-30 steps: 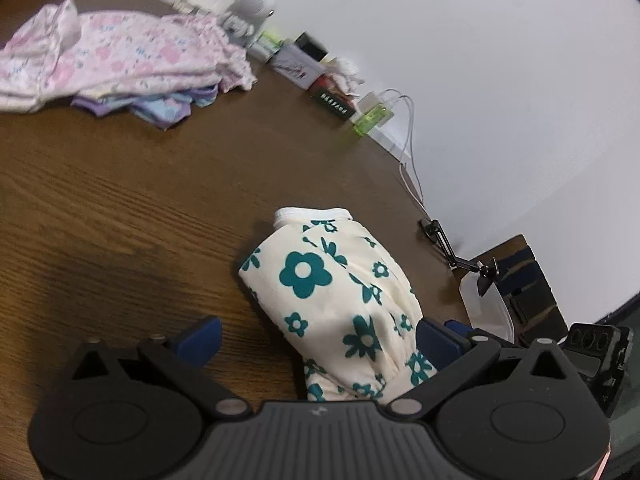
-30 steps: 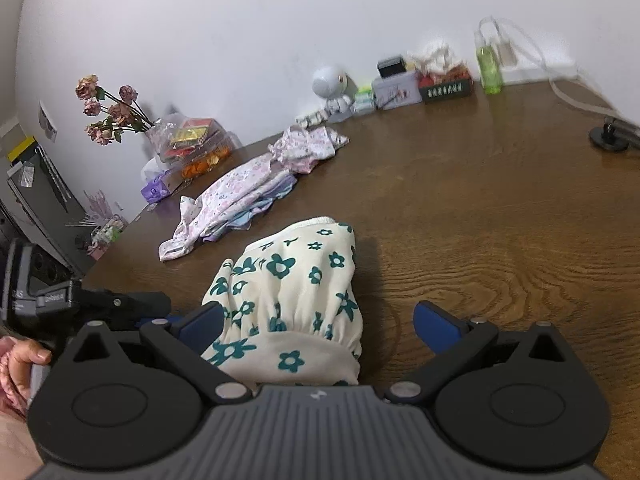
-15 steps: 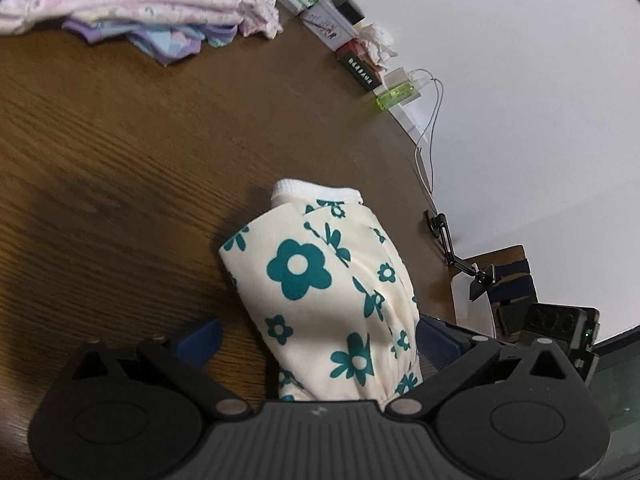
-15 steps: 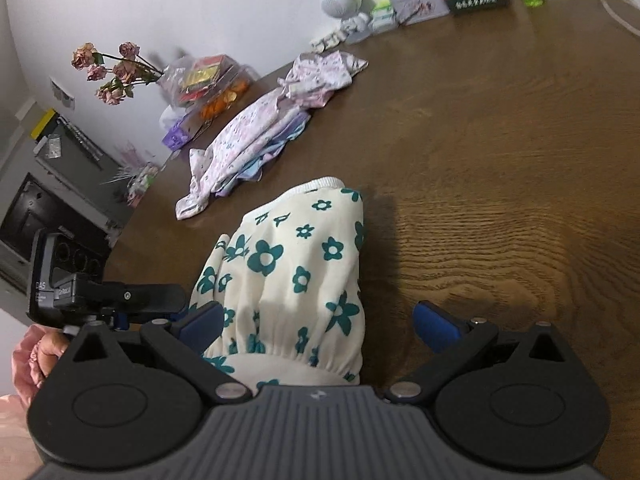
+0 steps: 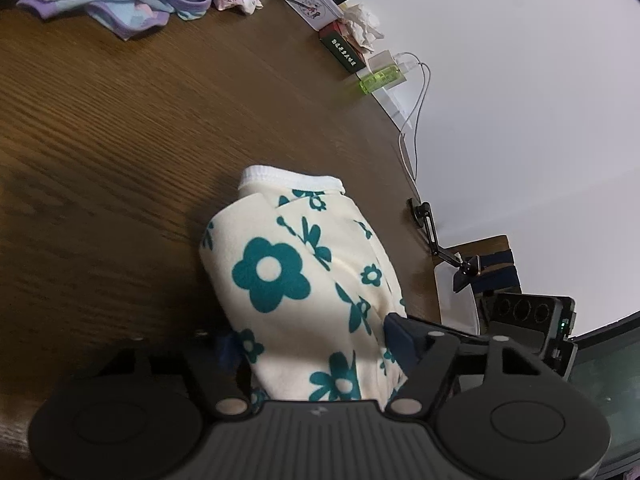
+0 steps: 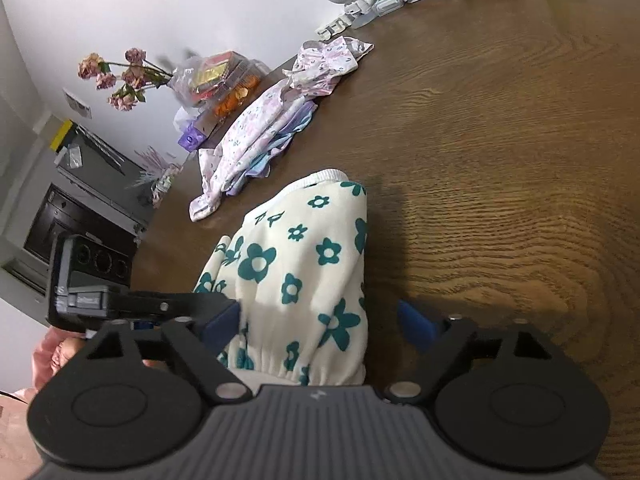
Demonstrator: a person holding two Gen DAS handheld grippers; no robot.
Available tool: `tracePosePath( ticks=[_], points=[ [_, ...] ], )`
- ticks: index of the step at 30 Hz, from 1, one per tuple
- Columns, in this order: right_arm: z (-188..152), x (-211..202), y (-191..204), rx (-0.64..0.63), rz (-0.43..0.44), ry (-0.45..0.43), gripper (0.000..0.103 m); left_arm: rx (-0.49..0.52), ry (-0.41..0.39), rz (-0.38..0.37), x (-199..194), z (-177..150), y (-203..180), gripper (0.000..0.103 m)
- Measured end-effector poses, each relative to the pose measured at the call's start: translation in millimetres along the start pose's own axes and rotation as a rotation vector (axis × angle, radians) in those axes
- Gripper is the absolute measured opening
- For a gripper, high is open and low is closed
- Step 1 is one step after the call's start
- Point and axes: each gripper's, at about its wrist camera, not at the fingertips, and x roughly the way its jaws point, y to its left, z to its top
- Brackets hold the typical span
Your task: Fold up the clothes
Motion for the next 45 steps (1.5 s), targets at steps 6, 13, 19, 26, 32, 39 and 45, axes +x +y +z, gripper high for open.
tracePosePath(
  ticks=[6,13,19,26,32,39,45],
  points=[
    [-6.4,4.5,-9.4,0.069,0.063,-0.009,0.06,0.007,-0.006,-0.03,3.2,1.2,5.2,0.062],
    [-10.7,5.8,-12.4,0.12,0.076,-0.052,0.049,-0.006,-0.021,-0.046,3.5,2.9,12.7,0.048],
    [-6.1,3.3,-6.9,0.11,0.06,-0.081,0.038,0.038,-0.053,-0.068,5.8,10.4,10.8,0.038],
    [9.3,0.9,-7.0,0.11,0.043,-0.136,0.037,0.11,-0.094,-0.086,11.2,39.1,-4.7,0.033],
    [63.1,-9.5,0.4,0.061,0.029,-0.246,0.037,0.199,-0.165,-0.103,16.4,98.2,-35.0,0.033],
    [162.1,-5.7,-24.8,0.082,-0.007,-0.378,0.037,0.276,-0.2,-0.073,64.3,210.6,-61.8,0.033],
    [228.9,26.1,-80.7,0.149,-0.077,-0.415,0.037,0.246,-0.17,-0.049,131.1,285.1,-41.3,0.033]
  ],
)
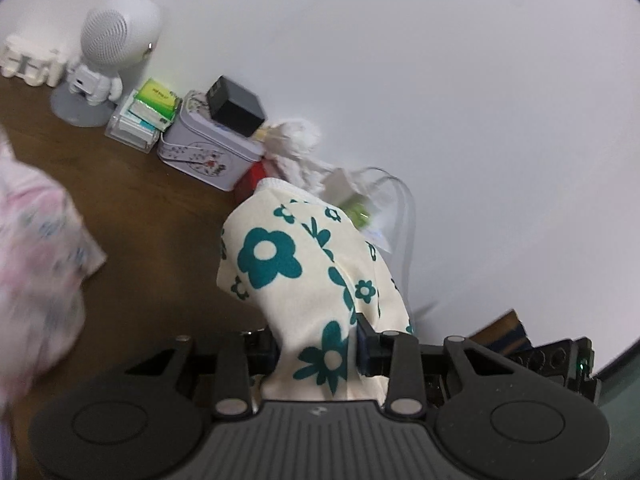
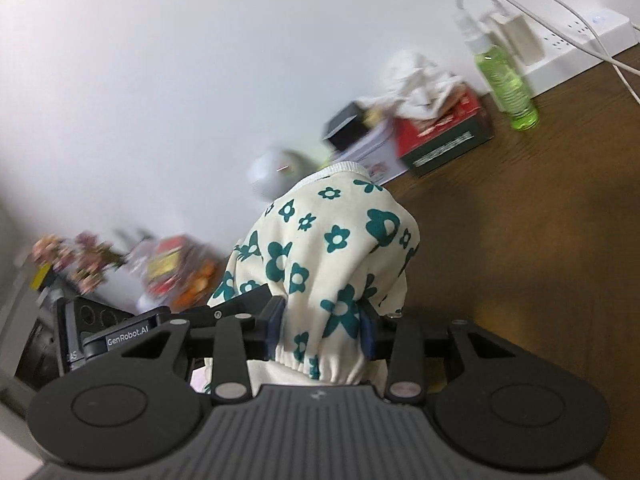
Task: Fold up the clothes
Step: 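Carry the shirt bundle with both tools to the wall and release it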
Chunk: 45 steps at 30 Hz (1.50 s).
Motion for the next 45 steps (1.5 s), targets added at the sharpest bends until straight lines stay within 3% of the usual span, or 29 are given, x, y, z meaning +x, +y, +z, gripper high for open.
tracePosePath(
  ticks=[9,15,18,20,22,25,27,28,29,31,32,36,45],
  points=[
    [27.6,43.9,-57.7,0.056,-0.025,-0.026,0.037,-0.043,0.012,-0.012,65.0,20.8,41.0,0.033],
    [29.4,52.8,-70.3,0.076,-0.03,-0.03,0.04,-0.07,0.005,-0.041,76.2,15.8,53.9,0.036],
    [28.6,54.1,-70.8,0.071,-0.035,-0.032,0.045,-0.074,-0.004,-0.037,74.9,14.7,55.7,0.042],
    [27.9,52.8,-70.1,0.07,-0.03,-0.043,0.052,-0.063,-0.034,-0.036,69.2,14.4,54.9,0.053],
    [28.8,44.0,-67.0,0.059,-0.035,-0.07,0.071,-0.012,-0.075,-0.002,54.8,16.1,47.7,0.06],
    [30.5,24.9,-59.0,0.022,-0.038,-0.132,0.072,0.076,-0.205,0.042,21.7,18.2,31.5,0.07],
    [30.4,9.6,-49.6,-0.022,-0.042,-0.185,0.072,0.175,-0.238,0.048,8.1,12.3,14.1,0.069],
    [29.8,3.1,-43.8,-0.05,-0.044,-0.207,0.071,0.225,-0.252,0.051,1.7,9.2,5.2,0.067],
    [29.1,-1.0,-37.5,-0.079,-0.045,-0.223,0.069,0.272,-0.245,0.045,1.3,4.8,-3.2,0.057],
    [27.7,-3.8,-26.0,-0.132,-0.046,-0.238,0.043,0.343,-0.198,0.06,6.5,-6.4,-15.1,0.037],
    [27.0,-2.0,-21.2,-0.155,-0.047,-0.233,0.039,0.372,-0.169,0.085,12.2,-11.5,-20.0,0.028],
    [21.7,22.3,-15.0,-0.214,-0.079,-0.139,0.03,0.462,-0.093,0.202,38.4,-29.1,-29.1,0.027],
    [13.8,39.3,-10.1,-0.321,-0.171,-0.082,0.022,0.501,-0.088,0.231,40.7,-44.6,-22.6,0.027]
  ],
)
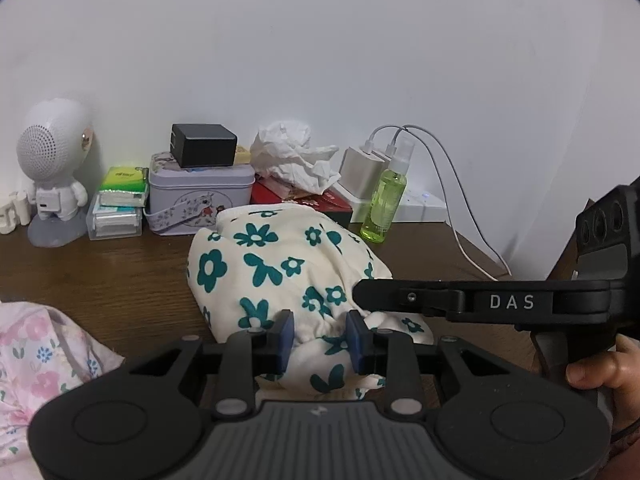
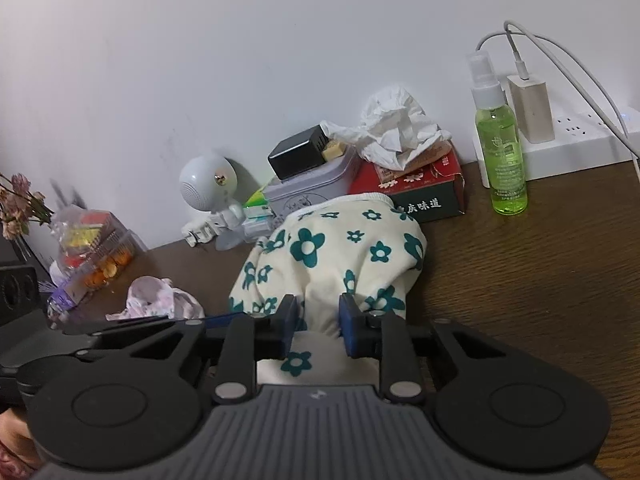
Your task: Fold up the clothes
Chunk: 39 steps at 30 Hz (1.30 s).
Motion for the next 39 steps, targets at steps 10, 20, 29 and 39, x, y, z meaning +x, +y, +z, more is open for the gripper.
tracePosePath(
  ticks=[10,20,29,39],
  points=[
    [6.5,-66.0,48.3,-0.145,-0.003,-0.269,0.103,0.025,-0.251,0.175,-80.6,7.8,-29.8,0.103],
    [-23.4,-123.7,103.9,-0.206,-0.075,-0.27,0.103,0.006,-0.209,0.263,-149.7,-32.2,-49.7,0.103],
    [-84.2,-157.7,136.4,-0.177,-0.146,-0.131,0.103,-0.054,-0.107,0.278,-209.2,-91.2,-71.5,0.103],
    [-155.6,-219.3,173.0,-0.158,-0.236,-0.049,0.103,-0.116,0.004,0.403,-274.2,-142.7,-103.9,0.103]
  ],
)
